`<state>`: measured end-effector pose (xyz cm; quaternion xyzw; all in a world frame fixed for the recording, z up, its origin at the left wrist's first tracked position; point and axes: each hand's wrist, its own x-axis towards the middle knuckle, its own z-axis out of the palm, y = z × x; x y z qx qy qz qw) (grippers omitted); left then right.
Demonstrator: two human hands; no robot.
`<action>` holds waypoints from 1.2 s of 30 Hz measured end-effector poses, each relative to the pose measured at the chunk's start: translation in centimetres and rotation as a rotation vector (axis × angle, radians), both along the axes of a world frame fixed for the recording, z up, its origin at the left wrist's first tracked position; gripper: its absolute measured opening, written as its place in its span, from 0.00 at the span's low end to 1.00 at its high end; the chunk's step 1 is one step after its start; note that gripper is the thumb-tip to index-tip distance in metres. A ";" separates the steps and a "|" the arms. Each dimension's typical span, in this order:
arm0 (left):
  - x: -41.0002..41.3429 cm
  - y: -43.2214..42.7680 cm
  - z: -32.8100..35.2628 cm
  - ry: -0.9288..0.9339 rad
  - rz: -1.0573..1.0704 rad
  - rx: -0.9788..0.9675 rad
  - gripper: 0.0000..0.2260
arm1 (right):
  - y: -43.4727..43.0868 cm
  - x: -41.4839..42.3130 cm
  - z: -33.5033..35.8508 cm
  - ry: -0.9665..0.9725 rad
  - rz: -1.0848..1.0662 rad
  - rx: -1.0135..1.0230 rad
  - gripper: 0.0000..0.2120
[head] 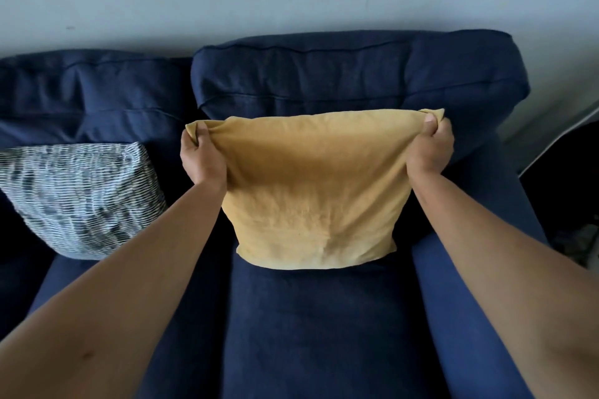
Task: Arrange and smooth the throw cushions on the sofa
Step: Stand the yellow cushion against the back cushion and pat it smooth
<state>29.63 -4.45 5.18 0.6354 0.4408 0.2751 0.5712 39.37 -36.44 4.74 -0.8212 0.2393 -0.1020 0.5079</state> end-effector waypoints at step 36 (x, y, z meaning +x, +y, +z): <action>1.2 1.4 -8.3 0.470 -0.850 1.381 0.28 | 14.0 -12.1 -8.0 -0.600 0.945 -1.108 0.33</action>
